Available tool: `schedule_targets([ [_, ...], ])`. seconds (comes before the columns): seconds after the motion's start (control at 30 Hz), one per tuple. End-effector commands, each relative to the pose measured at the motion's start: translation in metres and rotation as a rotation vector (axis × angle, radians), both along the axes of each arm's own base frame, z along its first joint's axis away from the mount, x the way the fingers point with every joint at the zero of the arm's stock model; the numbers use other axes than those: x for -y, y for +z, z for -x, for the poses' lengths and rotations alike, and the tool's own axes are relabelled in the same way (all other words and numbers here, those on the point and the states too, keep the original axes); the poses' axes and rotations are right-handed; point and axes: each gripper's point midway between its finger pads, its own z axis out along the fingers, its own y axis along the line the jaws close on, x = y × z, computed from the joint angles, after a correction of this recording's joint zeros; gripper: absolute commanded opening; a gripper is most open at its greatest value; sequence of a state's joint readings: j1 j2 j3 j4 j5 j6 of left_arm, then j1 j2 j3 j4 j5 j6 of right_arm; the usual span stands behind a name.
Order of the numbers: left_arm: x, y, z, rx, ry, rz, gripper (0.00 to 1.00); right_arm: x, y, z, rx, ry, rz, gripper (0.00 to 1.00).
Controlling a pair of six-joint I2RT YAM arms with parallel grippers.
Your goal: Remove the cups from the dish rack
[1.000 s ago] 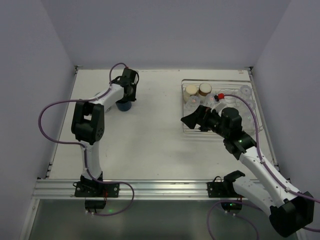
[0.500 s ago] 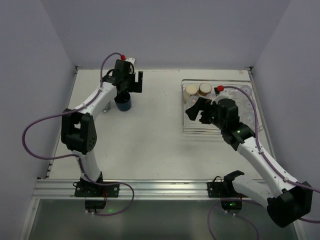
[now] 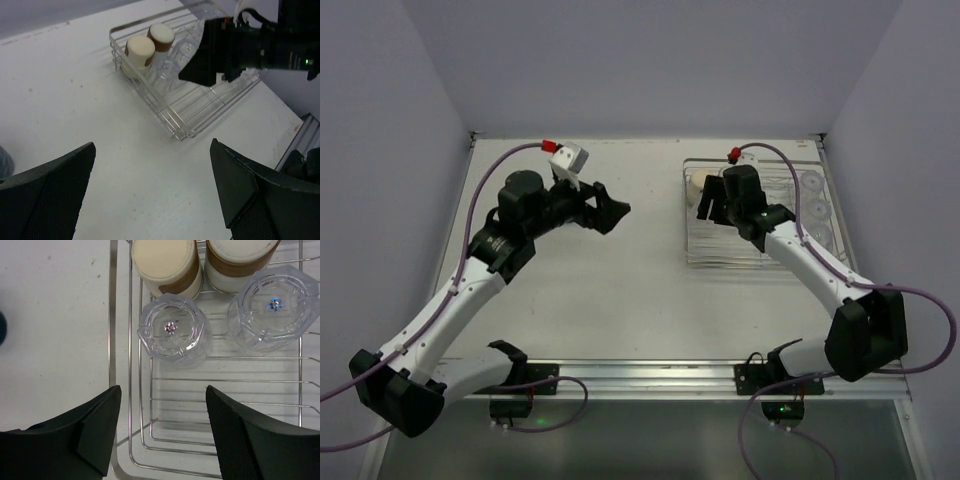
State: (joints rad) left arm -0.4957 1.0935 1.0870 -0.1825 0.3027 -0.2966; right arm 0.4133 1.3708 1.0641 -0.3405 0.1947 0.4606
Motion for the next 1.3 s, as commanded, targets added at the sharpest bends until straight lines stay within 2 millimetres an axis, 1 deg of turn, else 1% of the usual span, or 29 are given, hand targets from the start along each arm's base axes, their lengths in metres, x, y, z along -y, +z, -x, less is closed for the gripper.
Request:
schedule_targets([
  [0.0, -0.003, -0.016, 0.031, -0.014, -0.075, 0.019, 1.0, 0.007, 0.006, -0.018, 0.011, -0.037, 0.081, 0.7],
  [0.03, -0.008, -0.027, 0.036, -0.023, -0.067, 0.003, 1.0, 0.01, 0.006, -0.022, 0.015, -0.05, 0.097, 0.7],
  [0.07, -0.014, -0.019, 0.044, 0.013, -0.06, 0.007, 1.0, 0.01, 0.007, -0.026, 0.018, -0.052, 0.106, 0.7],
  [0.1, -0.019, -0.022, 0.045, 0.034, -0.046, -0.017, 1.0, 0.009, 0.002, -0.029, 0.005, -0.054, 0.117, 0.72],
  [0.13, -0.025, -0.031, 0.048, 0.024, -0.031, -0.042, 1.0, 0.009, 0.0, -0.031, -0.003, -0.054, 0.123, 0.74],
  [0.17, -0.029, -0.032, 0.049, 0.033, -0.018, -0.053, 1.0, 0.006, 0.003, -0.036, 0.002, -0.049, 0.124, 0.77],
  [0.2, -0.036, -0.038, 0.048, 0.043, 0.015, -0.072, 1.0, 0.006, -0.006, -0.04, -0.022, -0.05, 0.137, 0.82],
  [0.23, -0.038, -0.042, 0.048, 0.048, 0.024, -0.079, 1.0, 0.005, -0.011, -0.04, -0.044, -0.047, 0.151, 0.82],
  [0.27, -0.04, -0.043, 0.048, 0.058, 0.033, -0.079, 1.0, 0.004, -0.009, -0.045, -0.042, -0.048, 0.153, 0.83],
  [0.3, -0.041, -0.046, 0.046, 0.063, 0.039, -0.081, 1.0, 0.004, -0.012, -0.047, -0.05, -0.05, 0.162, 0.84],
  [0.33, -0.04, -0.054, 0.046, 0.051, 0.035, -0.088, 1.0, 0.004, -0.021, -0.05, -0.069, -0.053, 0.176, 0.84],
  [0.4, -0.038, -0.064, 0.044, 0.016, 0.02, -0.121, 1.0, 0.004, -0.022, -0.054, -0.069, -0.058, 0.181, 0.84],
  [0.43, -0.038, -0.063, 0.043, 0.015, 0.02, -0.12, 1.0, 0.002, -0.028, -0.056, -0.079, -0.055, 0.187, 0.83],
  [0.63, -0.036, -0.064, 0.044, 0.012, 0.008, -0.115, 1.0, 0.002, -0.034, -0.072, -0.083, -0.067, 0.222, 0.81],
  [0.67, -0.035, -0.065, 0.044, 0.008, 0.008, -0.115, 1.0, 0.002, -0.04, -0.074, -0.092, -0.067, 0.234, 0.81],
  [0.73, -0.034, -0.065, 0.043, 0.005, 0.005, -0.116, 1.0, 0.0, -0.042, -0.078, -0.091, -0.065, 0.235, 0.81],
  [0.8, -0.032, -0.069, 0.042, -0.008, -0.005, -0.12, 1.0, -0.001, -0.049, -0.08, -0.102, -0.06, 0.24, 0.79],
  [0.83, -0.031, -0.069, 0.041, -0.008, -0.008, -0.121, 1.0, -0.001, -0.05, -0.081, -0.101, -0.061, 0.241, 0.77],
  [0.9, -0.029, -0.071, 0.041, -0.019, -0.019, -0.12, 1.0, -0.002, -0.051, -0.083, -0.099, -0.061, 0.243, 0.69],
  [0.93, -0.028, -0.071, 0.04, -0.022, -0.02, -0.119, 1.0, 0.0, -0.05, -0.083, -0.091, -0.07, 0.246, 0.62],
  [0.97, -0.027, -0.072, 0.04, -0.029, -0.025, -0.118, 1.0, 0.0, -0.048, -0.082, -0.086, -0.07, 0.245, 0.51],
  [1.0, -0.026, -0.071, 0.04, -0.028, -0.029, -0.114, 1.0, 0.001, -0.037, -0.083, -0.056, -0.077, 0.232, 0.31],
  [1.03, -0.025, -0.07, 0.04, -0.027, -0.033, -0.11, 1.0, 0.004, -0.035, -0.079, -0.048, -0.085, 0.233, 0.27],
  [1.07, -0.023, -0.07, 0.041, -0.037, -0.041, -0.101, 1.0, 0.005, -0.029, -0.078, -0.03, -0.09, 0.23, 0.27],
  [1.1, -0.021, -0.069, 0.041, -0.036, -0.048, -0.093, 1.0, 0.007, -0.008, -0.077, 0.024, -0.099, 0.204, 0.26],
  [1.13, -0.019, -0.068, 0.042, -0.04, -0.058, -0.083, 1.0, 0.009, -0.008, -0.07, 0.031, -0.095, 0.199, 0.26],
  [1.2, -0.014, -0.067, 0.045, -0.056, -0.083, -0.055, 1.0, 0.007, 0.008, -0.062, 0.077, -0.084, 0.162, 0.24],
  [1.23, -0.012, -0.067, 0.046, -0.068, -0.09, -0.041, 1.0, 0.009, 0.023, -0.054, 0.123, -0.084, 0.132, 0.22],
  [1.27, -0.008, -0.065, 0.048, -0.07, -0.112, -0.026, 1.0, 0.007, 0.032, -0.049, 0.148, -0.073, 0.11, 0.21],
])
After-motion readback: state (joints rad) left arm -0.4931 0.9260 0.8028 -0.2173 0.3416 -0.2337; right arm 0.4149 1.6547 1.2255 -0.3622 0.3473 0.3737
